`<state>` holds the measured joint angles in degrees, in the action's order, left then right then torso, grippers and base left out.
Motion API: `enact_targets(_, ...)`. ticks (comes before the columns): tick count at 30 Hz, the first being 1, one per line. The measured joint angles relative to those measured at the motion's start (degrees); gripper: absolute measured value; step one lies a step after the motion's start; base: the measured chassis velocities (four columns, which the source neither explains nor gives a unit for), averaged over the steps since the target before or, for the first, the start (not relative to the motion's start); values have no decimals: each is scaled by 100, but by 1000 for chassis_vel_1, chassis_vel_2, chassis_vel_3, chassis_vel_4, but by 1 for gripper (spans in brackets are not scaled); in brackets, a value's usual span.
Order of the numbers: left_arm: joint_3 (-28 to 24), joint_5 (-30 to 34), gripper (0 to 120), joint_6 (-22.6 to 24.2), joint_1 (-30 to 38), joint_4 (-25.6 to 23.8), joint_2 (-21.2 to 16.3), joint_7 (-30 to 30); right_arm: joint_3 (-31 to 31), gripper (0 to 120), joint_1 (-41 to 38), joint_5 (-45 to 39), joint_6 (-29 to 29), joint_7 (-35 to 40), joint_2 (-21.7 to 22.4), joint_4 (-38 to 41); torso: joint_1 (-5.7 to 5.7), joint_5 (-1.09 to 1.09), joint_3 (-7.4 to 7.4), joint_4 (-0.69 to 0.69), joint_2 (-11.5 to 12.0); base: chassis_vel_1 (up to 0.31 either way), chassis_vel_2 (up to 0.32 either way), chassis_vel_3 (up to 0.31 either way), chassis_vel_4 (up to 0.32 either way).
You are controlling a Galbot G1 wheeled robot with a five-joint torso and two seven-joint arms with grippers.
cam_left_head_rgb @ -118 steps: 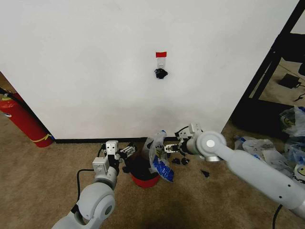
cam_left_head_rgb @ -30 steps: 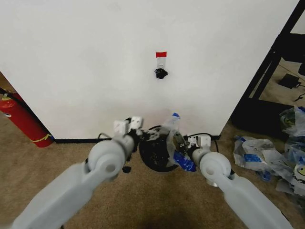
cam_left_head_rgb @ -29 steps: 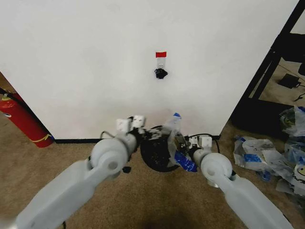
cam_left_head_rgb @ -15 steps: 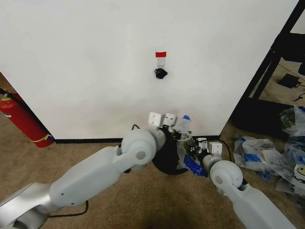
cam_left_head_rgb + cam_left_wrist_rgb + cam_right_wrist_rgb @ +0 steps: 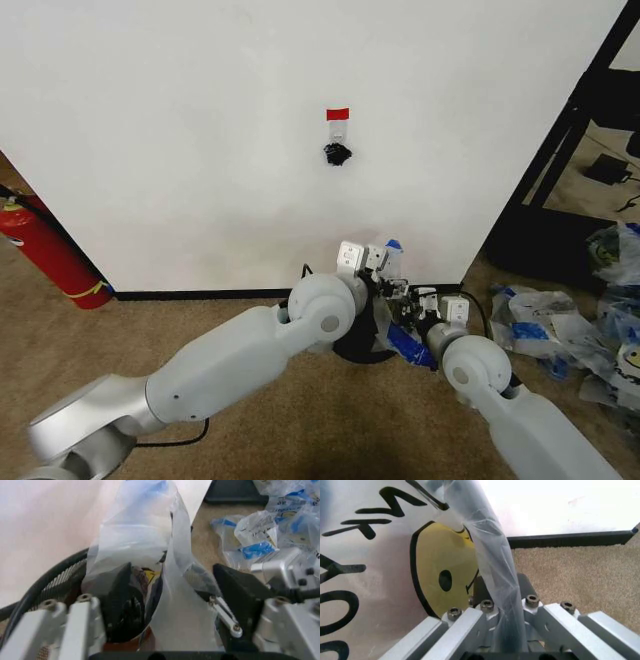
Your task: Pick up the garbage bag from the wall and place it over the trash bin.
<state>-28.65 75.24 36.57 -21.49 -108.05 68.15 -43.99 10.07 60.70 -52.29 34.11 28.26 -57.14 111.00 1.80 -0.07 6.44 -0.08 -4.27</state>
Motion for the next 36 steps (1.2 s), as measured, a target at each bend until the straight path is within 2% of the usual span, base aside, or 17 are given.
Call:
enact_targets(3, 5, -32, 46, -9, -51, 10, 12, 10, 14, 0, 7, -20, -2, -12, -3, -1, 0, 0, 0, 0, 0, 0, 0, 0, 0)
enact_targets(6, 7, -45, 39, -10, -50, 27, 34, 13, 30, 0, 30, -13, -5, -27, -23, 1, 0, 0, 0, 0, 0, 0, 0, 0, 0)
enact_targets(10, 71, -38, 21, 9, -9, 103, 146, 0, 80, 0, 101, 13, -28, -52, -64, 10, 0, 0, 0, -1, 0, 0, 0, 0, 0)
enact_targets(12, 69, -37, 18, 11, -5, 114, 154, -6, 94, 0, 117, 20, -33, -57, -66, 15, 0, 0, 0, -1, 0, 0, 0, 0, 0)
enact_targets(16, 54, -45, 2, 18, -18, 171, 188, -43, 174, 0, 197, 104, -68, -114, -71, 35, 0, 0, 0, 0, 0, 0, 0, 0, 0)
enact_targets(25, 46, -106, 0, 17, -44, 267, 201, -92, 304, 0, 373, 210, -140, -215, -66, 89, 0, 0, 0, -1, 0, 0, 0, 0, 0)
enact_targets(29, 290, -98, 0, 7, -44, 165, -186, -99, 402, 0, 463, 252, -211, -316, -93, 110, 0, 0, 0, 0, 0, 0, 0, 0, 0)
enact_targets(36, 512, -54, 0, 18, -184, 149, -633, -91, 472, 0, 545, 257, -320, -418, -152, 163, 0, -1, 0, 1, 1, 0, 0, 0, 0)
